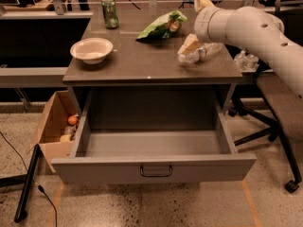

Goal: Place green rice chip bag into top drawer

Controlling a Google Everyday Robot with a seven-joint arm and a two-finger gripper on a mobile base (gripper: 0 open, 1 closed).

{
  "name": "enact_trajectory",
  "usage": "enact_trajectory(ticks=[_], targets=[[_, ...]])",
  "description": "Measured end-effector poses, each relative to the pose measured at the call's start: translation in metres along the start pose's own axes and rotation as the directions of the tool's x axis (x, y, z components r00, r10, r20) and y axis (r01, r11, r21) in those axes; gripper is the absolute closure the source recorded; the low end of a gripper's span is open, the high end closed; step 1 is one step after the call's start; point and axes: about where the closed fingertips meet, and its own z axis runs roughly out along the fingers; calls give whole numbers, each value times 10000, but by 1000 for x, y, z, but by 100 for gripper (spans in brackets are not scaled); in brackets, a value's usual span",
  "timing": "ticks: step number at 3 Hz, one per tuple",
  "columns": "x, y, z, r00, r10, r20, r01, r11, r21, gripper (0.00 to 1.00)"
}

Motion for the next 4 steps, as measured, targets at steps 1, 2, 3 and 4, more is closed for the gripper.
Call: enact_trajectory(ticks=[1, 2, 3, 4], targets=[[19, -19, 15, 9999, -17, 135, 15, 9998, 176, 0], [18, -33, 37, 9984, -116, 550, 104, 9997, 236, 0], [0, -35, 63, 9927, -391, 1139, 389, 9992, 40, 0], [-25, -31, 82, 9815, -796, 1743, 842, 9963, -190, 0]])
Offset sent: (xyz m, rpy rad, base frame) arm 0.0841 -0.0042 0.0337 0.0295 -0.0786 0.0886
